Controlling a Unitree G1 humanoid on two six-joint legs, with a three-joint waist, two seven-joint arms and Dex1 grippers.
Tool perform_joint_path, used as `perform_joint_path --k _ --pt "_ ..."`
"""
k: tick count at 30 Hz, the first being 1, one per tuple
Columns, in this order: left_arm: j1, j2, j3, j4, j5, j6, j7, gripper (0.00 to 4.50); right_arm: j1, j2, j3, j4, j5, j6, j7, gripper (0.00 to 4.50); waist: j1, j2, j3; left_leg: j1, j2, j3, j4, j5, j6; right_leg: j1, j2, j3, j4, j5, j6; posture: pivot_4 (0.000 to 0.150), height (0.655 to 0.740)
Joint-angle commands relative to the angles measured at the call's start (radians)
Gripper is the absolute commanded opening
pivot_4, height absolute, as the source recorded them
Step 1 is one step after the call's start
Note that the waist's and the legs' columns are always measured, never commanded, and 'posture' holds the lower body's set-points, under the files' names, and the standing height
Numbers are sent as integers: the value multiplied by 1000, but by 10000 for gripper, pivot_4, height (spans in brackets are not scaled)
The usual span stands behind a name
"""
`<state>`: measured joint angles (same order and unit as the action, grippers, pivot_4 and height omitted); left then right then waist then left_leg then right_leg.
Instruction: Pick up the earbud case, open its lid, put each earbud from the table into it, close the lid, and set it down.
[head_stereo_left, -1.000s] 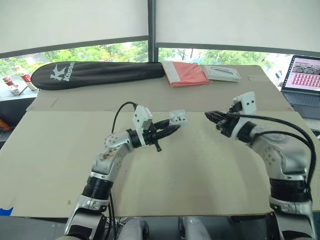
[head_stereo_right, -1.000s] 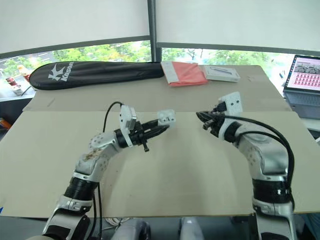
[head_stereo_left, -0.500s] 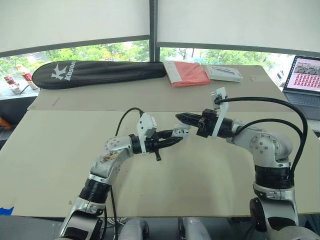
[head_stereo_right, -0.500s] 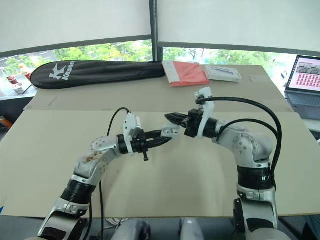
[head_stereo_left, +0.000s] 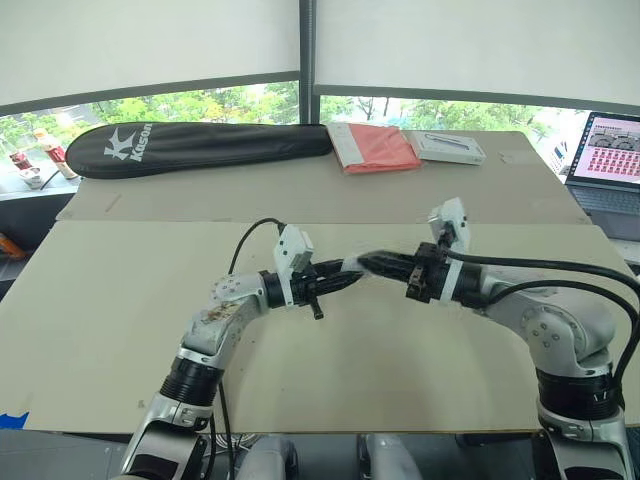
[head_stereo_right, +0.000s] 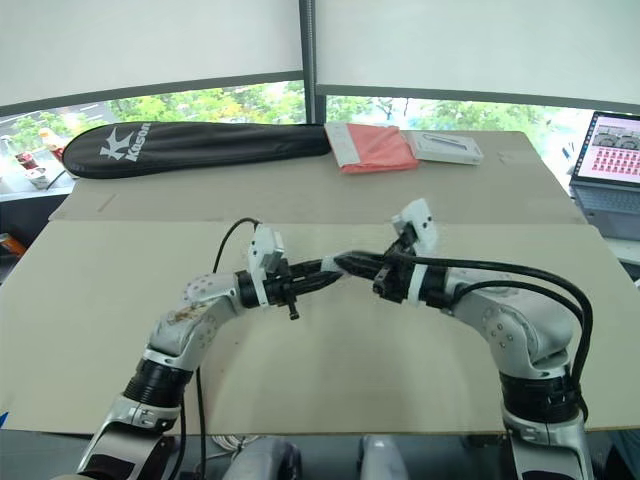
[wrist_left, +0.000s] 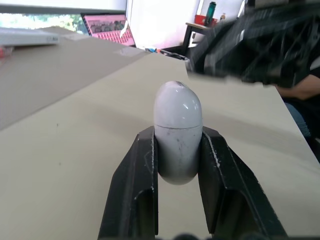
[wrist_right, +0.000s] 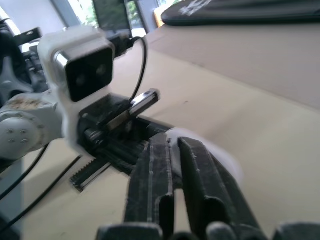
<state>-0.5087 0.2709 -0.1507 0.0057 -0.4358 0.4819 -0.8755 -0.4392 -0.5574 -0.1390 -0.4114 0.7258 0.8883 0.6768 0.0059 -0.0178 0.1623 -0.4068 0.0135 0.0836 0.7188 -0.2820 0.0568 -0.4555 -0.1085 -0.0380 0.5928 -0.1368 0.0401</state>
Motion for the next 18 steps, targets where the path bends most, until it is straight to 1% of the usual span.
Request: perform_joint_path --k 1,3,4,7,8,9,12,13,15,16,17,18 --pt "-14 -6 26 -14 -42 152 66 5692 76 -57 -68 -81 -62 -150 35 19421 5 0 0 0 0 0 0 0 0 0 0 0 0 0 0 1500 7400" --pt "-24 -29 35 -9 -74 265 109 5692 170 -122 -31 -90 -171 -280 94 25882 7 0 0 0 0 0 0 0 0 0 0 0 0 0 0 1500 7400" --pt "-32 -56 51 6 -91 334 155 5692 219 -142 -20 -88 -209 -332 114 30460 6 -1 0 0 -1 0 0 0 0 1 0 0 0 -1 1 1500 7400" --pt "-44 -112 92 38 -114 459 253 5692 305 -160 -1 -74 -268 -423 137 39712 6 -2 1 0 0 0 2 0 1 1 0 0 -1 -2 3 1500 7400" --pt "-48 -132 106 54 -114 486 286 5692 330 -157 2 -71 -280 -440 138 43886 3 -2 1 0 0 0 3 0 1 1 0 0 -1 -4 6 1500 7400" --pt "-51 -146 118 62 -114 507 310 5692 347 -154 4 -70 -288 -452 137 44848 0 -2 1 1 -1 0 2 0 1 1 0 1 -1 -5 7 1500 7400" --pt "-64 -183 164 82 -136 583 368 5692 379 -136 -3 -75 -287 -451 115 44848 -3 -2 1 2 0 0 2 0 0 1 1 3 0 -5 6 1500 7400" --pt "-66 -187 172 83 -138 597 380 16132 384 -133 -5 -75 -287 -451 110 45000 -3 -2 1 2 0 0 2 0 0 1 1 2 0 -5 5 1500 7400" --pt "-65 -168 158 78 -123 596 375 24223 384 -126 -15 -65 -287 -454 100 45000 -2 -2 1 2 0 0 1 0 0 1 1 2 0 -4 3 1500 7400" --pt "-60 -145 145 70 -115 599 364 29832 380 -124 -19 -57 -285 -454 99 45000 -1 -2 1 2 0 0 1 0 0 1 1 2 0 -2 0 1500 7400" --pt "-56 -129 135 64 -111 601 356 35276 377 -123 -22 -52 -284 -454 98 45000 0 -2 1 2 0 0 1 0 0 1 1 2 0 -2 -1 1500 7400" --pt "-44 -83 117 40 -105 601 328 40011 373 -127 -24 -39 -289 -464 105 45000 0 -2 1 2 0 0 1 0 0 1 1 2 0 -2 -1 1500 7400"
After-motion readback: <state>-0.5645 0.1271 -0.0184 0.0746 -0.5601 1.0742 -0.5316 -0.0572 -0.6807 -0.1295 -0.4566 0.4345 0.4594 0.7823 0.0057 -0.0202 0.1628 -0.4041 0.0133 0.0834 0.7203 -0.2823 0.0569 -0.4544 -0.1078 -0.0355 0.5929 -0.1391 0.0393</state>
